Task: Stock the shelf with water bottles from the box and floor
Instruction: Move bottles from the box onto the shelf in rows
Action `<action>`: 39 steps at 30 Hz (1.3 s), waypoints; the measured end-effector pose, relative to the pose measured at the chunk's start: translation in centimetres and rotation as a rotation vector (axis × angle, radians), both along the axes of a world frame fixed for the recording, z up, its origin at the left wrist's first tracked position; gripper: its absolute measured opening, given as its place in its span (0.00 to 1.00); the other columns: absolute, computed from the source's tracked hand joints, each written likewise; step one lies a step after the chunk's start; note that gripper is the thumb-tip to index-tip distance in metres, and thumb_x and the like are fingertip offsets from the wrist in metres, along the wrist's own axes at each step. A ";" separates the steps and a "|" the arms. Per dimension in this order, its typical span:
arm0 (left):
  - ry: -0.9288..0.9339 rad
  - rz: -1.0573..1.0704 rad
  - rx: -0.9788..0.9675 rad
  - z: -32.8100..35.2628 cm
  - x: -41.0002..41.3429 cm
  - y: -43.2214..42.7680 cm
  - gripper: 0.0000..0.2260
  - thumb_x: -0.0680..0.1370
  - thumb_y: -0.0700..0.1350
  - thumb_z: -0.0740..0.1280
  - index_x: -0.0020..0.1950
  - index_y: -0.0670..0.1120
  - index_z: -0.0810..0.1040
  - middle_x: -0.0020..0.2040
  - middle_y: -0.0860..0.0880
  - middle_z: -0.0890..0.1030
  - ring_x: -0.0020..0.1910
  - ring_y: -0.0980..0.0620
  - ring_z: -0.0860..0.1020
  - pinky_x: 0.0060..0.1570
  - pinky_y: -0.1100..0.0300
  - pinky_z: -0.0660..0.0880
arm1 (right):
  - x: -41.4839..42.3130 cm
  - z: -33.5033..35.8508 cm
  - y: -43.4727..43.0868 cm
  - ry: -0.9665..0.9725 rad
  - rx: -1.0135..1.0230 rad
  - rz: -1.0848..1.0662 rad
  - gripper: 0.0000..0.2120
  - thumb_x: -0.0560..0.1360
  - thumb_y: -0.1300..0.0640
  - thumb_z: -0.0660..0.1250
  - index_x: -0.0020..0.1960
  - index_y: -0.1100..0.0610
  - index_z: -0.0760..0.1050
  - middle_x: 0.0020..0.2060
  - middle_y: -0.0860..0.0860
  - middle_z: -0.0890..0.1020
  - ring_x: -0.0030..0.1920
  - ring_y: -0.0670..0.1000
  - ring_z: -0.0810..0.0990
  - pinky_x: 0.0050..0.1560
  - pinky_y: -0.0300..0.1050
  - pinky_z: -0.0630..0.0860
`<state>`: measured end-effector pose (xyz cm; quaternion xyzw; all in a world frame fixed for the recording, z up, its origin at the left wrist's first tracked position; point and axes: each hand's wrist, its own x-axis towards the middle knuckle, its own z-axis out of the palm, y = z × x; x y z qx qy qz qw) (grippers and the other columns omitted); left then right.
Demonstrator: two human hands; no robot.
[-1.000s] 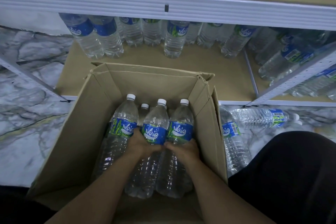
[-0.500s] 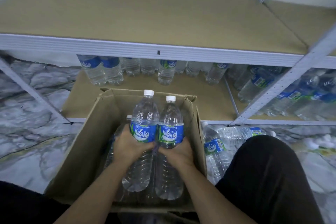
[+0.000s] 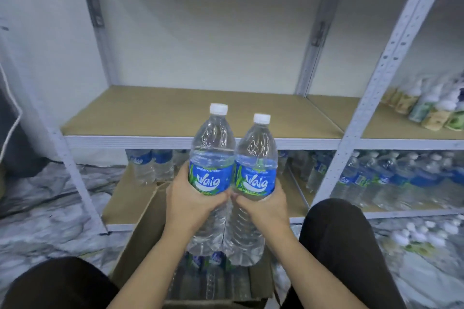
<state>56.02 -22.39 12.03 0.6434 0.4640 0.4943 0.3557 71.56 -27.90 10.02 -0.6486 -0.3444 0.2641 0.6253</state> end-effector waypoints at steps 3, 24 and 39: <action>-0.061 0.001 0.098 3.1 0.9 -0.2 0.29 0.52 0.52 0.82 0.49 0.58 0.75 0.44 0.58 0.83 0.44 0.59 0.82 0.43 0.57 0.79 | -0.2 3.2 -0.3 0.002 0.092 -0.055 0.34 0.56 0.59 0.86 0.58 0.54 0.75 0.48 0.46 0.85 0.46 0.41 0.84 0.46 0.33 0.80; -0.177 0.026 0.230 15.7 11.3 5.2 0.29 0.56 0.47 0.84 0.52 0.52 0.74 0.43 0.57 0.80 0.42 0.61 0.79 0.36 0.68 0.71 | 10.5 17.3 4.9 -0.159 0.284 0.040 0.32 0.58 0.58 0.86 0.58 0.55 0.76 0.48 0.50 0.87 0.49 0.50 0.86 0.53 0.53 0.83; -0.215 -0.078 0.235 15.4 25.1 20.7 0.37 0.56 0.43 0.84 0.60 0.50 0.70 0.52 0.53 0.79 0.41 0.72 0.77 0.33 0.78 0.70 | 24.0 16.4 20.0 -0.136 0.290 -0.036 0.34 0.57 0.60 0.86 0.59 0.55 0.76 0.48 0.50 0.87 0.48 0.47 0.86 0.51 0.46 0.83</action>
